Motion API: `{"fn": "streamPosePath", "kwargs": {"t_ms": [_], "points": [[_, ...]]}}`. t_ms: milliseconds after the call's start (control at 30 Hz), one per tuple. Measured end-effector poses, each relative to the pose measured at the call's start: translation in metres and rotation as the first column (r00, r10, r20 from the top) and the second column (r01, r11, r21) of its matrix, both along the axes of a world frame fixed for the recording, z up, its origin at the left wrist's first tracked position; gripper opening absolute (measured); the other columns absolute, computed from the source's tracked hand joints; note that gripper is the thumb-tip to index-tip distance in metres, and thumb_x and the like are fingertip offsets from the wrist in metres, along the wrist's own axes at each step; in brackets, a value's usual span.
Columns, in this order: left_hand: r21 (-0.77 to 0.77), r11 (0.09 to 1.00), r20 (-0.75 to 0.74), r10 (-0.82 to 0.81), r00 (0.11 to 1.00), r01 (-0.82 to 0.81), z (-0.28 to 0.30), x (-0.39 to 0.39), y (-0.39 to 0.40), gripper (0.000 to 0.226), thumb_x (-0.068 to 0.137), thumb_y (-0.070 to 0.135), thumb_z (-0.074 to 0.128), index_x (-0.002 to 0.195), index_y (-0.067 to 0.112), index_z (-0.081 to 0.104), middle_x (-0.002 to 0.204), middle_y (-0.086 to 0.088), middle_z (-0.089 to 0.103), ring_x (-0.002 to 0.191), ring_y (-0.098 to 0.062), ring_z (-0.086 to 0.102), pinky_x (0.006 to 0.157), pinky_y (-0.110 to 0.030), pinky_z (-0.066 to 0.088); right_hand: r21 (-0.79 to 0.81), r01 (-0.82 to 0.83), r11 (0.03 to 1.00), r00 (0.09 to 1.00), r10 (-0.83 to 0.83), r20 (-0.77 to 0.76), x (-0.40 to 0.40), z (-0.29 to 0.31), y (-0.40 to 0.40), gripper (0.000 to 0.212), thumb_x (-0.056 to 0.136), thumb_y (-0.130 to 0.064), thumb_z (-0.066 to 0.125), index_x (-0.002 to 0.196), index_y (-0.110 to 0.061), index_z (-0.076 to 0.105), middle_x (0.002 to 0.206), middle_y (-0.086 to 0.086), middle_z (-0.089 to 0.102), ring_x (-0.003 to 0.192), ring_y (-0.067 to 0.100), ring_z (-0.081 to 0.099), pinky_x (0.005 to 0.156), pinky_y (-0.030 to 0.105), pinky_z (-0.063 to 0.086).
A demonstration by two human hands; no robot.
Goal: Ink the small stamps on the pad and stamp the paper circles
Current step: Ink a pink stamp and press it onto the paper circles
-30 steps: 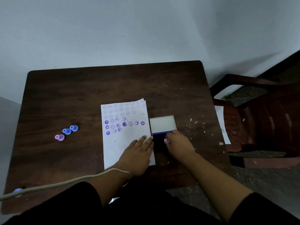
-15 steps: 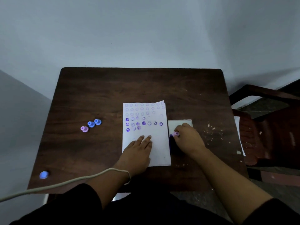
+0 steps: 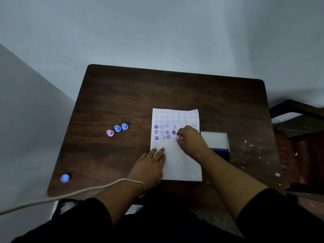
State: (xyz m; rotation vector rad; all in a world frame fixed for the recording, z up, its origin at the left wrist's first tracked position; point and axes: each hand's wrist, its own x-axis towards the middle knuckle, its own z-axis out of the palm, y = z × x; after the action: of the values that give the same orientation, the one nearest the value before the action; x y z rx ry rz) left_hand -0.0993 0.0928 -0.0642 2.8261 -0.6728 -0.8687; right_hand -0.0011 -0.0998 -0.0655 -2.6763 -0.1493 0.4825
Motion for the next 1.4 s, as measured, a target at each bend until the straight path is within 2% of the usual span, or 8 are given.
{"fn": "streamPosePath", "kwargs": {"t_ms": [200,300,467,1133,1267,1400], "points": [[0.018,1.000,0.002,-0.023,1.000,0.023,-0.005,-0.003,0.011,0.070,0.098,0.040,0.050,0.157,0.016,0.022,0.170,-0.002,0.002,0.153,-0.028,0.013,0.119,-0.049,0.022,-0.024,-0.014,1.000,1.000,0.014,-0.013,0.004,-0.008,0.008,0.020,0.098,-0.024,0.062,0.105,-0.010,0.074,0.099,0.008,0.066,0.082,0.017,0.058,0.072,0.023,0.039],[0.024,1.000,0.000,-0.019,1.000,0.019,-0.008,-0.003,0.010,0.071,0.096,0.040,0.052,0.157,0.015,0.024,0.170,-0.002,0.003,0.152,-0.029,0.014,0.118,-0.051,0.023,-0.014,-0.019,1.000,1.000,0.019,-0.003,0.006,-0.012,0.010,0.021,0.097,-0.022,0.061,0.107,-0.010,0.075,0.101,0.010,0.065,0.087,0.024,0.062,0.072,0.024,0.037],[0.036,0.999,-0.012,-0.038,0.999,0.038,-0.009,0.002,0.009,0.069,0.098,0.041,0.050,0.157,0.014,0.025,0.169,-0.004,0.004,0.151,-0.030,0.016,0.117,-0.055,0.025,-0.027,-0.028,0.999,0.999,0.027,-0.022,0.011,-0.017,0.016,0.027,0.098,-0.023,0.061,0.118,-0.010,0.074,0.107,0.011,0.067,0.093,0.024,0.065,0.079,0.027,0.048],[0.050,0.996,-0.032,-0.070,0.997,0.072,-0.010,0.002,0.009,0.070,0.098,0.038,0.048,0.157,0.012,0.022,0.169,-0.007,0.002,0.152,-0.033,0.014,0.118,-0.054,0.025,-0.064,0.016,0.998,0.997,-0.021,-0.075,0.013,-0.020,0.019,0.026,0.097,-0.025,0.063,0.116,-0.011,0.072,0.108,0.011,0.068,0.094,0.025,0.065,0.085,0.032,0.052],[0.049,0.997,-0.032,-0.065,0.997,0.066,-0.008,0.001,0.011,0.071,0.097,0.036,0.050,0.158,0.012,0.021,0.170,-0.006,0.001,0.152,-0.032,0.013,0.118,-0.055,0.024,-0.018,0.155,0.988,0.987,-0.154,0.042,0.014,-0.006,-0.002,0.015,0.092,-0.025,0.067,0.099,-0.013,0.075,0.096,0.008,0.067,0.084,0.022,0.063,0.071,0.029,0.048],[0.022,0.998,-0.018,-0.055,0.998,0.055,-0.006,0.001,0.011,0.072,0.096,0.036,0.051,0.158,0.012,0.021,0.170,-0.005,0.001,0.152,-0.031,0.013,0.119,-0.051,0.023,0.025,0.305,0.952,0.948,-0.307,0.083,0.024,0.007,-0.028,0.011,0.089,-0.027,0.069,0.091,-0.019,0.075,0.088,0.003,0.071,0.076,0.017,0.063,0.069,0.026,0.045]]}}
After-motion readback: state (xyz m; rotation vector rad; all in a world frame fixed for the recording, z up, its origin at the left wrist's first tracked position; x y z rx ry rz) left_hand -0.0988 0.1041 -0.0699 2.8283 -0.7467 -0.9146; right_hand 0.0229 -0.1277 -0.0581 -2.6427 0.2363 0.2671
